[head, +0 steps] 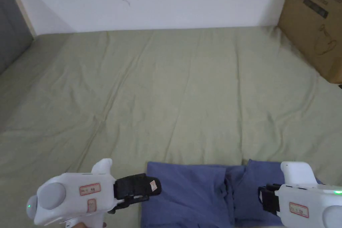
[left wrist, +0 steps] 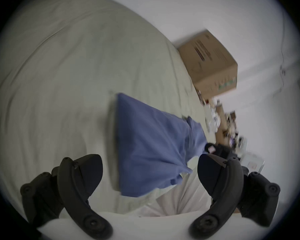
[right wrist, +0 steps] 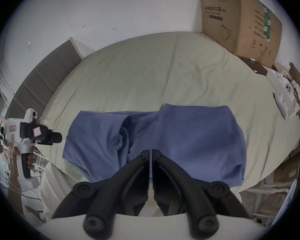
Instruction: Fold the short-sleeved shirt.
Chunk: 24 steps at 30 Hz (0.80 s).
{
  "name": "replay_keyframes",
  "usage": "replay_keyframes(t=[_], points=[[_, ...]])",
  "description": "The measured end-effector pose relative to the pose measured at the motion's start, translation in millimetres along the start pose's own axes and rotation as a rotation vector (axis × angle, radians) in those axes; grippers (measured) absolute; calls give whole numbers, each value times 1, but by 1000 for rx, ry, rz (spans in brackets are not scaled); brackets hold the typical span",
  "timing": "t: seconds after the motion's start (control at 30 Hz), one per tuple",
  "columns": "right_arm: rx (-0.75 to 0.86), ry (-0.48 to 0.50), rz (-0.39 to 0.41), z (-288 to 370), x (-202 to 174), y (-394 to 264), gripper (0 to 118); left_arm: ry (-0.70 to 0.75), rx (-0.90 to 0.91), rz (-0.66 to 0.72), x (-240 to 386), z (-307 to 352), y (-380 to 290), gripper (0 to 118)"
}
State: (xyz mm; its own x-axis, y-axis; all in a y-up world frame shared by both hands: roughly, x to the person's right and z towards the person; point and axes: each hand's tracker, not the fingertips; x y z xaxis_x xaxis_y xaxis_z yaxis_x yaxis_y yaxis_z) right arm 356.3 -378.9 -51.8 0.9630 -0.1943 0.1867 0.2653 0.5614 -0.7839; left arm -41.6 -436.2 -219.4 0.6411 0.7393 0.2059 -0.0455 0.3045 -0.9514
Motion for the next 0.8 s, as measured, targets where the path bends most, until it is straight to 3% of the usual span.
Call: replay_keyframes(t=[0.13,0.27,0.3,0.33,0.37,0.43,0.5,0.8], points=[[-17,9,55,-7,-19,4,3,-108,-7,181,-36,-17,1,113],[-31,10,79,-12,-29,8,3,-257,-70,200,-38,-42,-2,107],[-34,6,82,-12,-30,9,3,-266,-89,181,-32,-49,-2,79],[-36,2,83,-13,-30,10,3,-254,-104,167,-30,-54,0,28],[-38,-2,83,-14,-30,11,3,-220,-120,159,-31,-58,3,6],[-41,-7,85,-13,-30,12,3,-92,-140,141,-33,-65,3,6],[-40,-14,91,-11,-28,13,3,-194,-147,175,-41,-59,7,6],[-37,-40,62,-10,-20,18,3,-128,-73,128,-64,18,21,6]])
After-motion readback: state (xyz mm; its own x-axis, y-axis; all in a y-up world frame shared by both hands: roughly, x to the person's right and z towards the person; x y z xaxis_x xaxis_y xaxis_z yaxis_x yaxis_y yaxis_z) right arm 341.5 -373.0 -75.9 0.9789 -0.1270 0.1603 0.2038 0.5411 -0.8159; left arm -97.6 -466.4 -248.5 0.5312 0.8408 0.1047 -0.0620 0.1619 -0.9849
